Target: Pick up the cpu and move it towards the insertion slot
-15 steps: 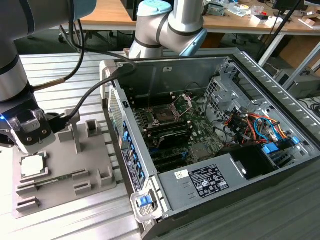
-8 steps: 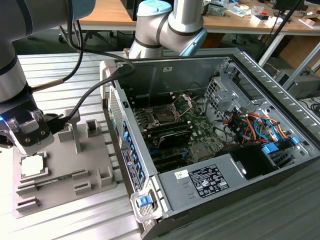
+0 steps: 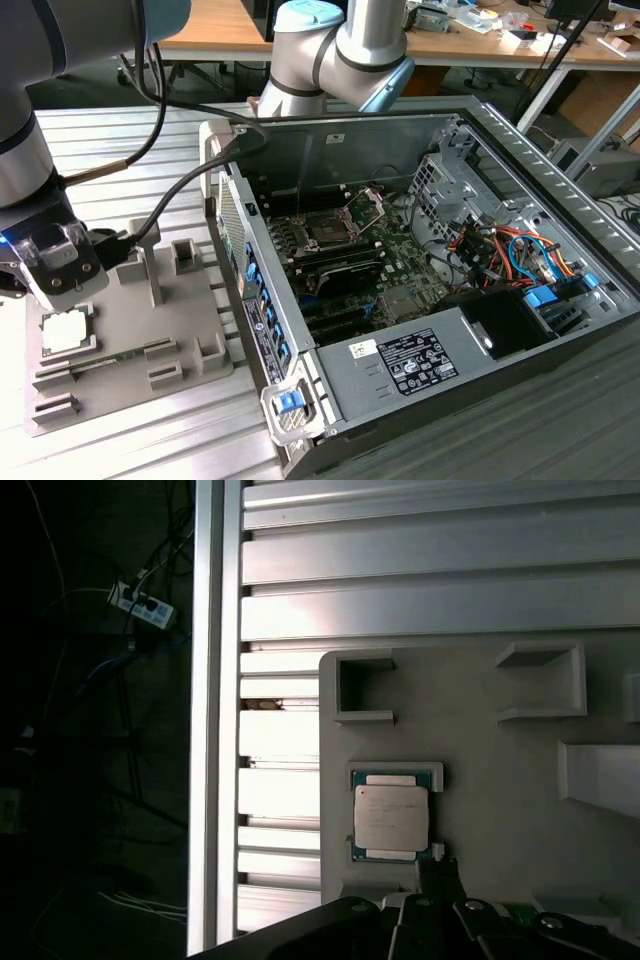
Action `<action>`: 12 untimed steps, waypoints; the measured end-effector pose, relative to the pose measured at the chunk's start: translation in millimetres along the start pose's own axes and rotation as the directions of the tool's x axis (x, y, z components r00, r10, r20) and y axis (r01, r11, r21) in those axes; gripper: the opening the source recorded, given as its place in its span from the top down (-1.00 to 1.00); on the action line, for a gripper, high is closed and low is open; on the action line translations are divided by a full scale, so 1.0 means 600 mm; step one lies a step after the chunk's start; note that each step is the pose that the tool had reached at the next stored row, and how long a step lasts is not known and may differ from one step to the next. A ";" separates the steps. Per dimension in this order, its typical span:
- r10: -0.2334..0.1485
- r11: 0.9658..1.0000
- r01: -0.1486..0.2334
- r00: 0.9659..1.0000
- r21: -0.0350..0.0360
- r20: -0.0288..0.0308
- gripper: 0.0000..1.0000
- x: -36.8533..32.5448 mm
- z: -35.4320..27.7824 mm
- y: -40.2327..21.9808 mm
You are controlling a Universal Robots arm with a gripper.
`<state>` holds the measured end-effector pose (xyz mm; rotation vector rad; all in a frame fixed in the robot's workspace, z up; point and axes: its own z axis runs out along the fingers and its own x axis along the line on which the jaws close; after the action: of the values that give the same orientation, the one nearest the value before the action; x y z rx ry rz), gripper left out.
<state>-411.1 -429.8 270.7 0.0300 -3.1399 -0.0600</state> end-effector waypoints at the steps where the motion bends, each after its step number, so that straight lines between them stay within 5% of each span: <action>1: 0.000 1.000 0.000 1.000 0.000 0.000 0.79 0.000 0.001 0.000; 12: 0.000 1.000 0.000 1.000 0.000 0.000 0.79 0.004 0.016 -0.001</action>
<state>-413.5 -430.1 260.8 0.0301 -3.1401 -0.0601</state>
